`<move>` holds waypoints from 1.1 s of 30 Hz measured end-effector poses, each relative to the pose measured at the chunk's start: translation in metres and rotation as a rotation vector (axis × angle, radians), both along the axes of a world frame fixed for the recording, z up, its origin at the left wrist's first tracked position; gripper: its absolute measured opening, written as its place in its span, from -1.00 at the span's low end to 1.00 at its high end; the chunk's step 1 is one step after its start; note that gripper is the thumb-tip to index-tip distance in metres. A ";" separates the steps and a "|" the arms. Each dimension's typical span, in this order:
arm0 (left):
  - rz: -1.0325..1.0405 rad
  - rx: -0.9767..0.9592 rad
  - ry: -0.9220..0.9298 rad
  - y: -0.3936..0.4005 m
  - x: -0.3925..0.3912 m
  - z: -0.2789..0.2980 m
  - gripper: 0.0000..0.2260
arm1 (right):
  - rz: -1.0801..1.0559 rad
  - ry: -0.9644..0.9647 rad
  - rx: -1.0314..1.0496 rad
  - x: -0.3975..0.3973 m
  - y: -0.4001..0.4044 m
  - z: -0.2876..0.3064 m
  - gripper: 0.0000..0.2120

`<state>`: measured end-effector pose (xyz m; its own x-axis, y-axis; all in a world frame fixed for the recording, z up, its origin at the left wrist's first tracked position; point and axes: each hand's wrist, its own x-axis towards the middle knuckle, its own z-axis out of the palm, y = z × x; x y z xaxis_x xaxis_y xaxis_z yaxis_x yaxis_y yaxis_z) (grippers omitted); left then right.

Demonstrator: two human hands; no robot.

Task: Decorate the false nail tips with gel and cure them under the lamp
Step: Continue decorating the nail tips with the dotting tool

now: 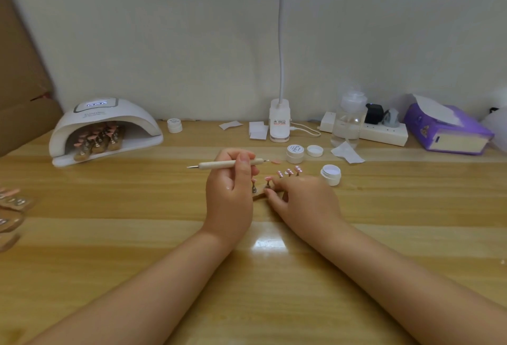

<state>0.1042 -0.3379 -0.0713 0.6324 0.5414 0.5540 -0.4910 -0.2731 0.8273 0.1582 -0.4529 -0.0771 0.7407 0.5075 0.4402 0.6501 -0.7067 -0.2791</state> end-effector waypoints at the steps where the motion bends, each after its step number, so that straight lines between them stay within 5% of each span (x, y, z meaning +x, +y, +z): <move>1: 0.004 0.006 0.001 0.000 0.000 0.000 -0.85 | 0.009 0.023 0.007 0.001 0.000 0.000 -0.74; 11: 0.008 0.018 0.015 -0.001 -0.001 0.000 -0.85 | 0.060 0.149 0.073 0.003 -0.002 0.003 -0.77; 26: 0.010 0.016 0.020 -0.002 -0.002 0.000 -0.85 | 0.075 -0.054 0.030 -0.002 -0.002 0.002 -0.72; 33: 0.020 0.018 0.024 -0.001 -0.002 0.001 -0.85 | 0.069 0.030 0.086 -0.003 -0.004 0.001 -0.79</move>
<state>0.1022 -0.3390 -0.0703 0.6350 0.5444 0.5481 -0.4649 -0.2973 0.8339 0.1550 -0.4567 -0.0761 0.7188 0.5189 0.4627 0.6869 -0.6330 -0.3571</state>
